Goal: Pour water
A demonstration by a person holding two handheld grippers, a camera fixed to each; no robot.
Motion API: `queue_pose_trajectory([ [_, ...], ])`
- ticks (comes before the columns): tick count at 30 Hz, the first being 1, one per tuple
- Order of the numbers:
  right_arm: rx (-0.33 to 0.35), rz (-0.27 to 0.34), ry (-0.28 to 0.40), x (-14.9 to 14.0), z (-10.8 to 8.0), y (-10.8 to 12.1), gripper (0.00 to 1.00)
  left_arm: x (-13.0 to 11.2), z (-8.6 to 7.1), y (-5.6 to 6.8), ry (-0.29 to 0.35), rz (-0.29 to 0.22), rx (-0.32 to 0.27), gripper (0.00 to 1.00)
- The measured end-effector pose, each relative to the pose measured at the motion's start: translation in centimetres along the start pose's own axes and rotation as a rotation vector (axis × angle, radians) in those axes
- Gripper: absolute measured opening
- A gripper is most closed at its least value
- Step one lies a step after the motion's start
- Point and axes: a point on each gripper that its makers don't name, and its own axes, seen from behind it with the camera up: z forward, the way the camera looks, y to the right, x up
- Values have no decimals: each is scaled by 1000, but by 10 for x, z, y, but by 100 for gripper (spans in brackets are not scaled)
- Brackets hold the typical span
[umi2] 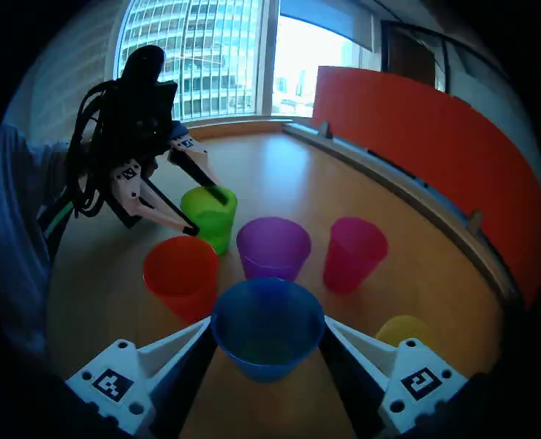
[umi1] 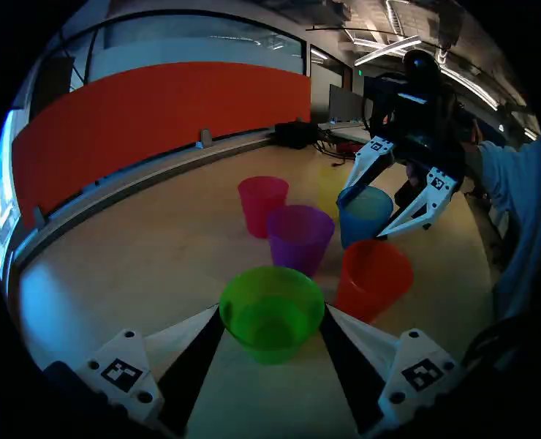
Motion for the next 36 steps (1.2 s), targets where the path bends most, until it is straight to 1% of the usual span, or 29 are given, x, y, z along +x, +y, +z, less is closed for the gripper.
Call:
queue_pose_trajectory([
  [5, 1, 4, 1, -2, 2, -2, 92, -3, -1, 1, -6, -2, -2, 89],
  [9, -3, 6, 0, -5, 5, -2, 92, -2, -2, -2, -8, 4, 12, 95],
  [11, -4, 8, 1, -5, 5, -2, 92, -3, -3, -2, -17, 6, 17, 96],
  [15, -4, 12, 8, -5, 6, -2, 92, -10, -4, -2, -40, 12, 24, 96],
  [26, -4, 35, 28, -9, 10, -2, 92, -14, -15, 0, -42, -3, 45, 96],
  [29, -7, 36, 26, -12, 9, -1, 92, -16, -20, 2, -44, -2, 55, 96],
  [32, -14, 34, 16, -16, 6, 0, 92, -18, -24, 6, -46, 0, 51, 96],
  [36, -24, 32, 14, -19, 4, 1, 92, -20, -28, 5, -46, -1, 63, 96],
])
